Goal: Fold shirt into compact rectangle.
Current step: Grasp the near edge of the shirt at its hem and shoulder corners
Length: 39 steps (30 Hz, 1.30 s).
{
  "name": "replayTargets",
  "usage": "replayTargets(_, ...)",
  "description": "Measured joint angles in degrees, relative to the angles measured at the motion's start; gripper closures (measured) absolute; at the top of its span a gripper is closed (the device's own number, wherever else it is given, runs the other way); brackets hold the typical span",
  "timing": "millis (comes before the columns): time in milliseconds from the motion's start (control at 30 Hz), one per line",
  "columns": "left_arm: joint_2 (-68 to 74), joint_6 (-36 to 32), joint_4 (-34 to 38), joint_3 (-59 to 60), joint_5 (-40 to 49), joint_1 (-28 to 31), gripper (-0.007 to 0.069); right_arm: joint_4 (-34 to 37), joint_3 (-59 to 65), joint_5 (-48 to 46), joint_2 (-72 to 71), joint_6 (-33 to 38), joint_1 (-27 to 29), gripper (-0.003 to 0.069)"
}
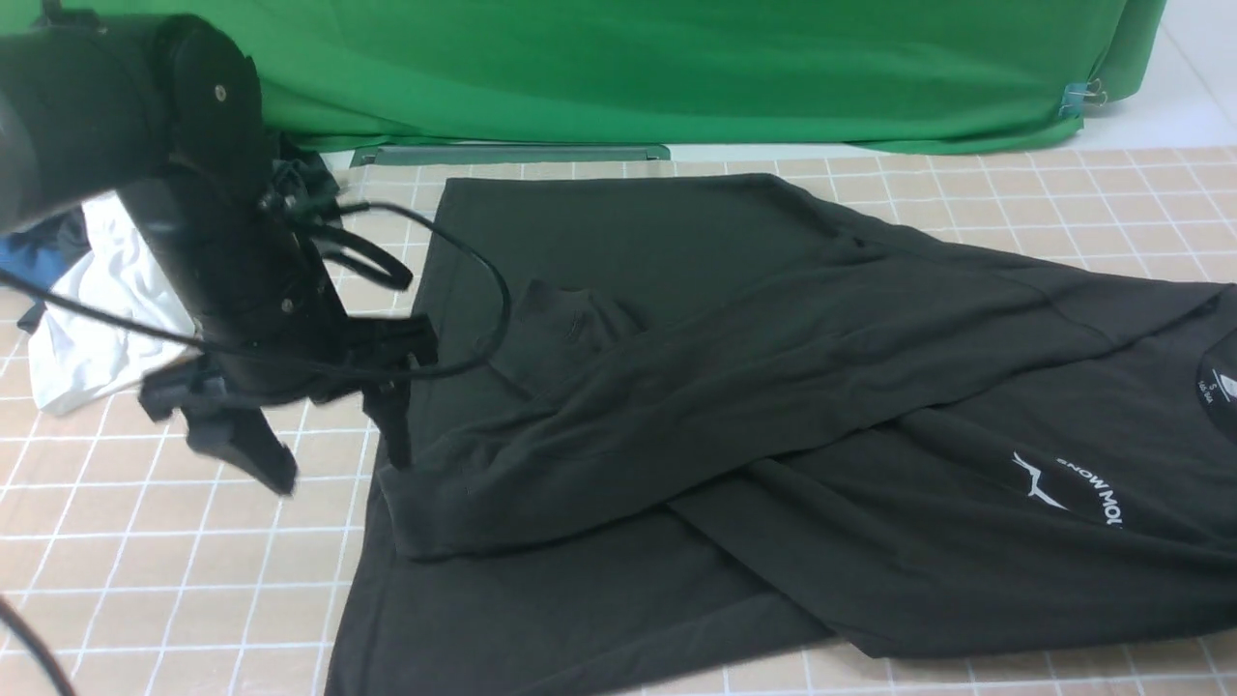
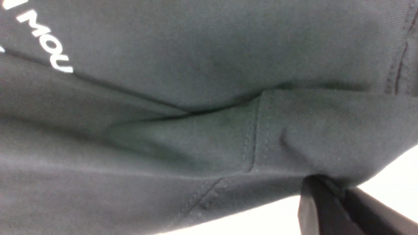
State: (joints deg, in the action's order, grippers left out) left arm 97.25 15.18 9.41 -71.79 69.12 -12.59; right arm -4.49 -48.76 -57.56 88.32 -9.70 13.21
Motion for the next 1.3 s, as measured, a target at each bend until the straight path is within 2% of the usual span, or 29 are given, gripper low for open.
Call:
replayTargets(167, -4.25, -1.50, 6.70, 12.18, 0.06, 0.00, 0.0069, -0.06, 0.00, 1.15, 0.00, 0.00, 0.00, 0.0627)
replayTargets(367, -6.75, -0.21, 7.69, 23.18, -3.71, -1.23, 0.0069, -0.06, 0.00, 1.86, 0.00, 0.00, 0.18, 0.0627)
replayTargets(433, -6.82, 1.35, 7.45, 27.18, -8.30, -3.80, 0.0069, -0.10, 0.00, 2.26, 0.00, 0.00, 0.25, 0.0627)
replayTargets(633, -6.86, 5.25, 4.76, 29.42, -19.18, -9.47, 0.0069, -0.13, 0.00, 2.78, 0.00, 0.00, 0.27, 0.0626)
replayTargets(833, -6.86, 11.96, -2.76, 29.59, -22.91, -10.32, 0.0069, -0.17, 0.00, 2.90, 0.00, 0.00, 0.27, 0.0623)
replayTargets(1067, -7.03, 10.22, 0.19, 29.64, -24.29, -10.32, 0.0072, -0.17, 0.00, 2.89, 0.00, 0.00, 0.27, 0.0620)
replayTargets(1200, -7.03, 10.15, 0.47, 29.64, -24.46, -10.32, 0.0130, -0.17, 0.00, 2.97, 0.00, 0.00, 0.27, 0.0618)
replayTargets(1300, -7.03, 9.94, 1.19, 29.64, -25.20, -10.32, 0.0239, -0.17, 0.00, 3.02, 0.00, 0.00, 0.27, 0.0619)
